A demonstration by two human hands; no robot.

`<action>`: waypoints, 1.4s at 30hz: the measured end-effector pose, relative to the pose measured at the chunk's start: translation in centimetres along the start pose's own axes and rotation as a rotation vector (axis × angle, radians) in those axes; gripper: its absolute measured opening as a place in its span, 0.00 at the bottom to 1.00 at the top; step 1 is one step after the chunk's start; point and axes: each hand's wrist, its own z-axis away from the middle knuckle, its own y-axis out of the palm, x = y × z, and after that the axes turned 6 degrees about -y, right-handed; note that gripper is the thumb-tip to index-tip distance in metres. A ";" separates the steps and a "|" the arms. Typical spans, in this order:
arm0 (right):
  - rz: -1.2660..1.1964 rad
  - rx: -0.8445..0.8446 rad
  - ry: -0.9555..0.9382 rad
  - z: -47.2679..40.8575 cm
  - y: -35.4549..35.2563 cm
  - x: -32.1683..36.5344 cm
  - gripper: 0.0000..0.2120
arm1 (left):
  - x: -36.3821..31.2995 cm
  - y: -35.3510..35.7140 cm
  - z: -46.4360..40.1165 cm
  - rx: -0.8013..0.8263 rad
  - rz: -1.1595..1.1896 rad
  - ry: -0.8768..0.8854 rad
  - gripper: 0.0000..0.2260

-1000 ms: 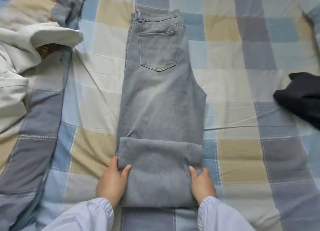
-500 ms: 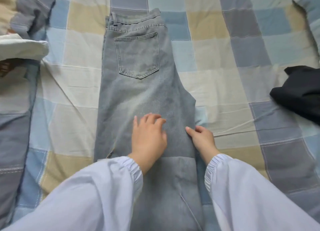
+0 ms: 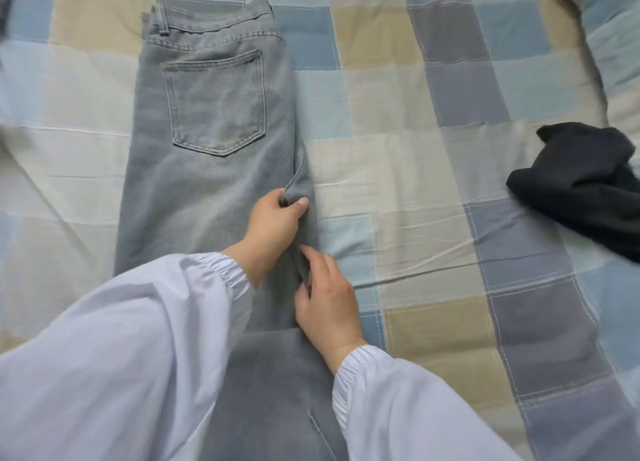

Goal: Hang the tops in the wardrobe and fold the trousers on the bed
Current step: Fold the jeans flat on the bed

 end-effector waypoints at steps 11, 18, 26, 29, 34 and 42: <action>0.252 0.165 -0.090 3.2 1.5 -0.7 0.29 | 5.9 -0.7 -0.8 -0.526 -0.847 0.518 0.22; 0.173 0.336 -0.089 2.6 -0.3 0.5 0.28 | 5.2 -4.5 0.7 -0.200 -1.167 0.505 0.26; 0.390 0.178 -0.037 10.5 -1.5 0.0 0.25 | 14.9 -16.9 15.6 0.001 -1.145 0.750 0.29; 0.517 0.224 -0.143 12.5 -1.9 -1.2 0.31 | 19.6 -21.1 18.2 0.125 -1.390 0.823 0.36; 0.637 0.314 -0.318 14.9 -2.6 -3.0 0.37 | 23.0 -22.1 17.8 0.191 -1.522 0.841 0.39; 0.709 0.504 -0.501 15.3 -4.5 -6.4 0.43 | 22.7 -21.7 15.8 0.216 -1.351 0.877 0.27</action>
